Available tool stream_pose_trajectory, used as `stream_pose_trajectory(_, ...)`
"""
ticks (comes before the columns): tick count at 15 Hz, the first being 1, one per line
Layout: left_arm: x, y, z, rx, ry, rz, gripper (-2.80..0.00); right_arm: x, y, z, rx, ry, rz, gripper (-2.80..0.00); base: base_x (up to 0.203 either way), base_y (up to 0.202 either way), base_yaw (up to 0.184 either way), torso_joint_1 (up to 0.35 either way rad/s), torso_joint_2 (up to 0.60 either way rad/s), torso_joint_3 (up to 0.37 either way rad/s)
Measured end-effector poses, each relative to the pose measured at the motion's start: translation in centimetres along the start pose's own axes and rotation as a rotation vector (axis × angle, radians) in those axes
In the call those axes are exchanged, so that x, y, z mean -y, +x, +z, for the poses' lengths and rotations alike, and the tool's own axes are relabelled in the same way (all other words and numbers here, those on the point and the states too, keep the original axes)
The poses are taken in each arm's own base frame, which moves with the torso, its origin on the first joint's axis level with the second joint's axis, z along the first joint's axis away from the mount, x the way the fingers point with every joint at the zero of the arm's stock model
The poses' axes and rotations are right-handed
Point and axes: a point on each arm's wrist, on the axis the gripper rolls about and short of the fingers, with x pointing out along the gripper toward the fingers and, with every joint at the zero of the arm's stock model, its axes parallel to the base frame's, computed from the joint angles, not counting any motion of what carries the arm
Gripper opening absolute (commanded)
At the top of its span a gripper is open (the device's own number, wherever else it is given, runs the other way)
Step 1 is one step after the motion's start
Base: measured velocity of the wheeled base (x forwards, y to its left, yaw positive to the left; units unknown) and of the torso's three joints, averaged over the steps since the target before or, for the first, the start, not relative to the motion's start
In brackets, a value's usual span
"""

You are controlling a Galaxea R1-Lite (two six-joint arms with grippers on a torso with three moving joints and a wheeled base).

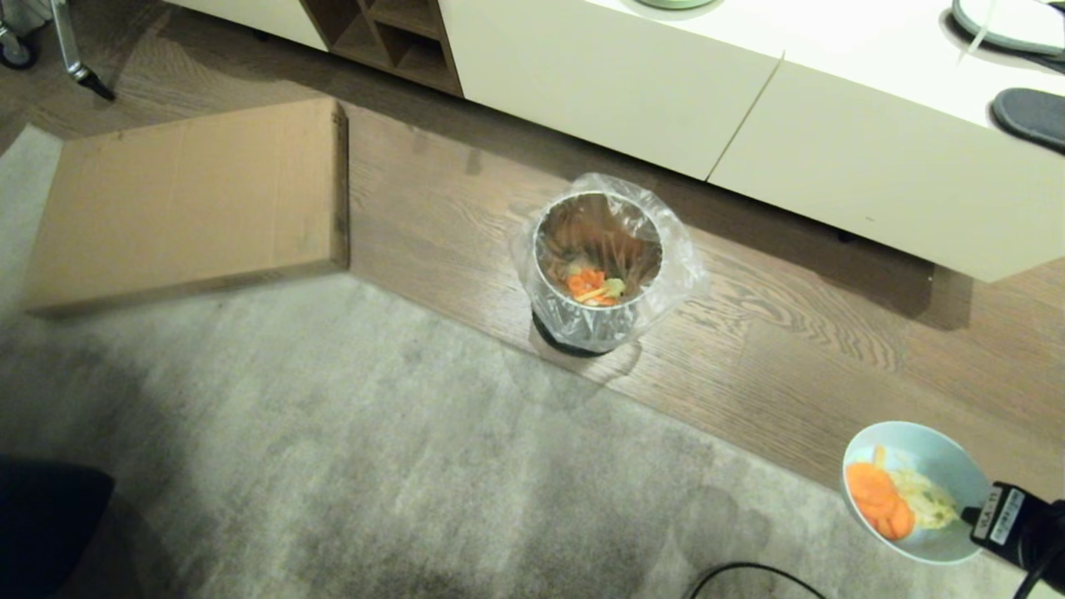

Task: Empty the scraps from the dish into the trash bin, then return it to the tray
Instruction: Move the bowl over the trash can

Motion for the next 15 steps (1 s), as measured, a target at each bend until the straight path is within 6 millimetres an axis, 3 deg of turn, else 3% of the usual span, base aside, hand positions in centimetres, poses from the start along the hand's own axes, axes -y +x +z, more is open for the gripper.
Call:
stream_pose_trajectory(11, 0.00, 0.00, 0.00, 0.000, 0.001, 0.000, -2.80, 0.13, 0.02, -0.19, -0.004, -0.003, -0.004, -2.80, 0.182, 0.000, 0.003, 0.004, 0.00, 0.001)
stream_pose_trajectory(15, -0.01, 0.00, -0.01, -0.001, -0.002, 0.003, -2.80, 0.02, -0.03, 0.00, 0.004, -0.004, -0.001, -2.80, 0.027, 0.000, 0.002, 0.001, 0.00, 0.000)
